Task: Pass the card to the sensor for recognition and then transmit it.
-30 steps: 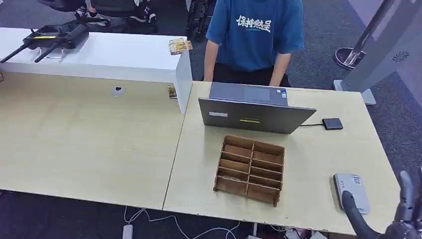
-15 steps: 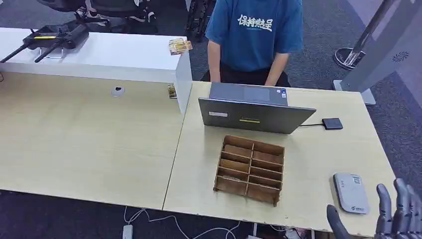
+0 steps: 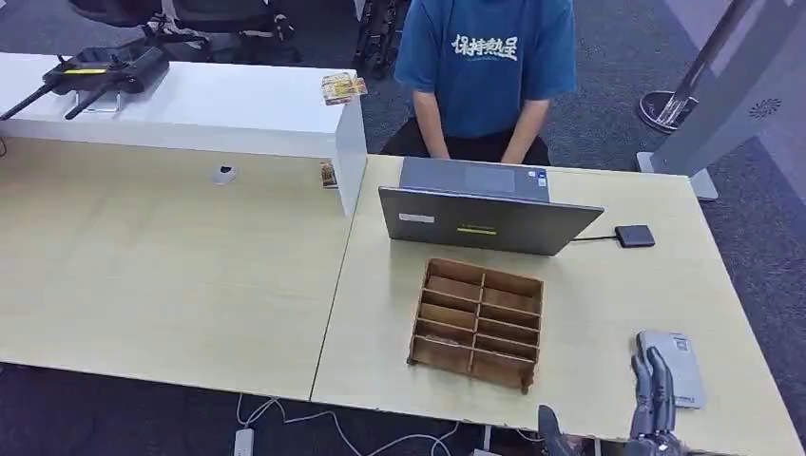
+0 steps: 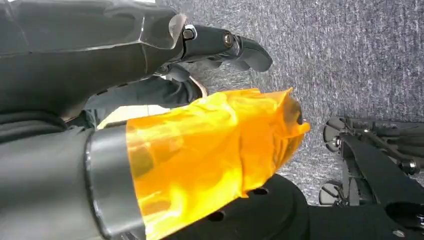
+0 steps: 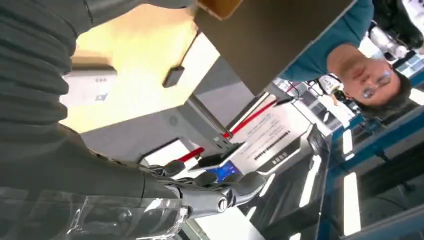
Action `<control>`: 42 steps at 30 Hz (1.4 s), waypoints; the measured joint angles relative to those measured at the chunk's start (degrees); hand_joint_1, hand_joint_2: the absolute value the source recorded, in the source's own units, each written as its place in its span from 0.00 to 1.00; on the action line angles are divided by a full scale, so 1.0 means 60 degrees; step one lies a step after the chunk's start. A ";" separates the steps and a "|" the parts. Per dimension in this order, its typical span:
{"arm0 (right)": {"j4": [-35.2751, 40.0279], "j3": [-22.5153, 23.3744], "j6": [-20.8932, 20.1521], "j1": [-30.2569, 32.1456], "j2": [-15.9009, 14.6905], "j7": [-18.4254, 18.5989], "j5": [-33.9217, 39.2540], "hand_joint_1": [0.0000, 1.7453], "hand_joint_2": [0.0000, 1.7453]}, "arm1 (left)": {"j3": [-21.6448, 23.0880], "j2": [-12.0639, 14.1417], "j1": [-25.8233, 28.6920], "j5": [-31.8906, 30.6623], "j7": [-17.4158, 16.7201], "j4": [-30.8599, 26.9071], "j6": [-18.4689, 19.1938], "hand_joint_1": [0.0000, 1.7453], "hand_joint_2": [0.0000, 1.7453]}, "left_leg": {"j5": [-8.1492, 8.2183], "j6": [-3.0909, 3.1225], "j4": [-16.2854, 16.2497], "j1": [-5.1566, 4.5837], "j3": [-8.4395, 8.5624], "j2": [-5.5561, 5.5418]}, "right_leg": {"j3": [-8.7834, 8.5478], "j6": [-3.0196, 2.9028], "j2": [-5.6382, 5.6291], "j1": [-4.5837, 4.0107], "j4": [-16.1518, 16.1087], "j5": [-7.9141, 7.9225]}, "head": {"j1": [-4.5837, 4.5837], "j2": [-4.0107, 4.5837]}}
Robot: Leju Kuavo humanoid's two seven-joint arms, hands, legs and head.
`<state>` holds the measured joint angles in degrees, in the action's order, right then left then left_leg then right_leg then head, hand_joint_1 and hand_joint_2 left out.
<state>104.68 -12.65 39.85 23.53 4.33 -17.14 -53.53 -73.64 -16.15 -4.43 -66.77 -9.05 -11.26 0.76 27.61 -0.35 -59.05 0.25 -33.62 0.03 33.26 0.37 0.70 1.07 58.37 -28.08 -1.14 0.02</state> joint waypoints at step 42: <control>-0.3042 -0.0496 0.0000 -0.1861 0.0634 0.0827 -0.1763 0.00 1.00 | -0.0055 0.0065 -0.0026 -0.0477 -0.0324 0.0000 0.0175 0.00 0.00 | -0.0001 0.0000 -0.0001 -0.0001 0.0003 0.0004 | -0.0002 0.0000 -0.0005 0.0001 0.0001 0.0001 | 0.0004 0.0000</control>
<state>86.42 -15.63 39.85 12.36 8.13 -12.17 -64.11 -73.96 -15.76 -4.59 -69.64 -10.99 -11.26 1.81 27.60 -0.35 -59.06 0.25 -33.60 0.05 33.24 0.37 0.67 1.08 58.38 -28.08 -1.11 0.02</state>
